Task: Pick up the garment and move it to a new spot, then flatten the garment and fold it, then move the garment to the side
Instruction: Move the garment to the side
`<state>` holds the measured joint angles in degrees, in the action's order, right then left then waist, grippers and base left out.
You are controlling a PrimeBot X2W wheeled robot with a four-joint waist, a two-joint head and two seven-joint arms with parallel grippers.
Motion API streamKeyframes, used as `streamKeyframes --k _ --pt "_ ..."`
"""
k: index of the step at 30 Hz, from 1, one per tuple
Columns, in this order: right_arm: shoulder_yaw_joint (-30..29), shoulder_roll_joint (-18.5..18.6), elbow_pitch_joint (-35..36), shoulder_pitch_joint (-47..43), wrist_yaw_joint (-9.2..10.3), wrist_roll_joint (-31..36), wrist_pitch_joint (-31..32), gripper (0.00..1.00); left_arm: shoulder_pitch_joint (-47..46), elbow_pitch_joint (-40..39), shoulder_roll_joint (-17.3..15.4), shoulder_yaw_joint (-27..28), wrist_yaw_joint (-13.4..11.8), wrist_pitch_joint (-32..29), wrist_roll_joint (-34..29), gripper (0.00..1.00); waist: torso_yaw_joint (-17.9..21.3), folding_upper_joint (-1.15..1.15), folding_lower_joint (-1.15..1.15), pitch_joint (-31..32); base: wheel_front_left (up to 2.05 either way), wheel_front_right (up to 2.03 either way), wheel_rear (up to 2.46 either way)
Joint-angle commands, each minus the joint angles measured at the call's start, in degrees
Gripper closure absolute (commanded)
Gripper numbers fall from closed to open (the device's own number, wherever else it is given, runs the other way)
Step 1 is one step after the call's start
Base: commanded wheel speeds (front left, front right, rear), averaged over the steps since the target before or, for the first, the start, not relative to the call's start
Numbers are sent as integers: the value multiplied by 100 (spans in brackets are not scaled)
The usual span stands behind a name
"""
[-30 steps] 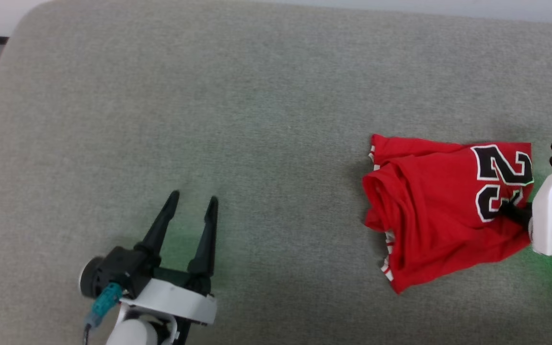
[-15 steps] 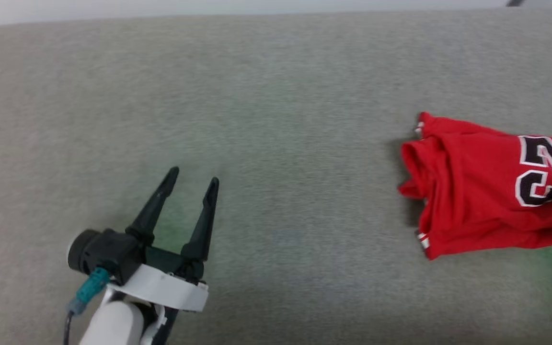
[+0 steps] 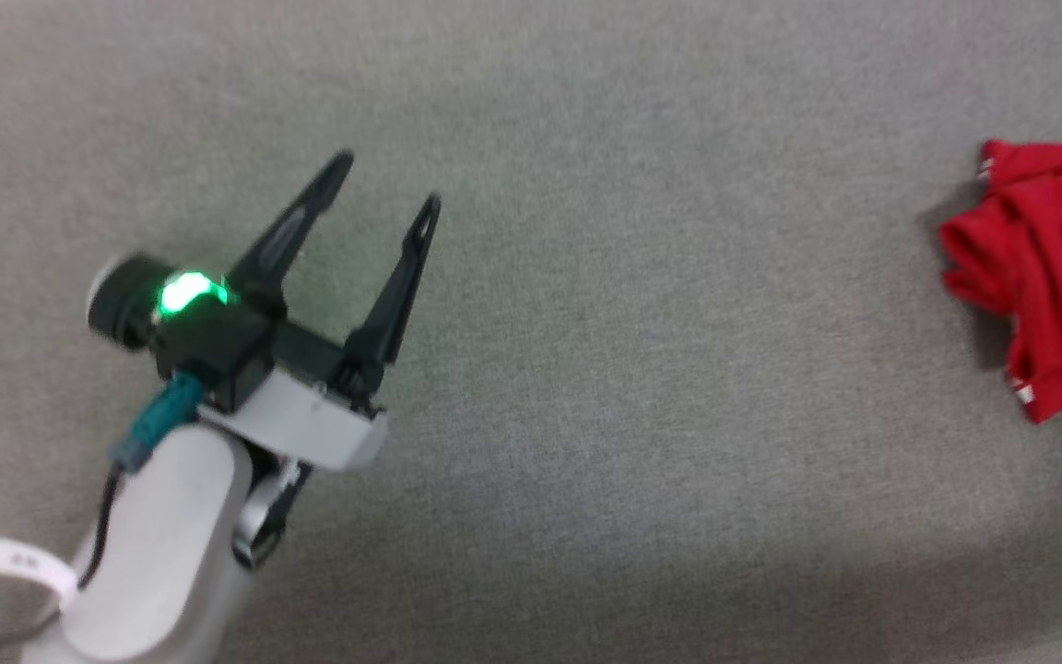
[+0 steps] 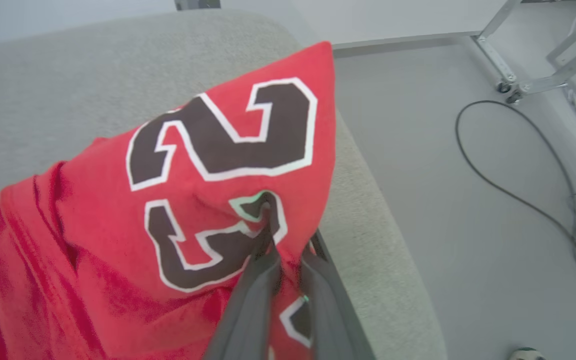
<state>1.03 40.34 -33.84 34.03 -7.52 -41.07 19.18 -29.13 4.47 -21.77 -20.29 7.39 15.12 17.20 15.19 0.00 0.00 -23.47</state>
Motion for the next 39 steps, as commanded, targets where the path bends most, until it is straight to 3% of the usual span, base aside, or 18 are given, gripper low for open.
streamKeyframes --k 1,6,15,25,27,28,34,39 --pt "138 77 -197 259 6 244 -87 100 -334 57 -100 -128 12 -1 2 0 9 0 0 -521 0 0 0" --pt "158 223 -917 943 6 710 -376 100 -975 108 -222 -442 12 -1 21 0 -101 0 0 -833 0 0 0" --pt "44 92 -2360 1958 6 1607 -919 100 -1410 43 -372 -667 12 -1 -3 0 -238 0 0 -1145 0 0 0" --pt "167 -132 -3217 2376 6 2137 -1417 100 -1435 2 -491 -720 12 0 -13 0 -285 0 0 -1242 0 0 0" --pt "223 -200 -3315 2435 6 2180 -1484 47 -1360 -2 -456 -691 9 -1 9 0 -259 0 0 -1202 0 0 0" --pt "259 -206 -3335 2455 6 2221 -1543 0 -1309 9 -434 -677 1 -1 21 0 -247 0 0 -1168 0 0 0" --pt "706 -218 -3311 2435 6 2403 -1749 0 -885 210 -208 -486 -87 1 165 0 -227 0 0 -706 0 0 0" --pt "931 -255 -3125 2237 6 2135 -2002 0 -298 296 14 -251 -127 0 219 0 -363 0 0 -199 0 0 0"
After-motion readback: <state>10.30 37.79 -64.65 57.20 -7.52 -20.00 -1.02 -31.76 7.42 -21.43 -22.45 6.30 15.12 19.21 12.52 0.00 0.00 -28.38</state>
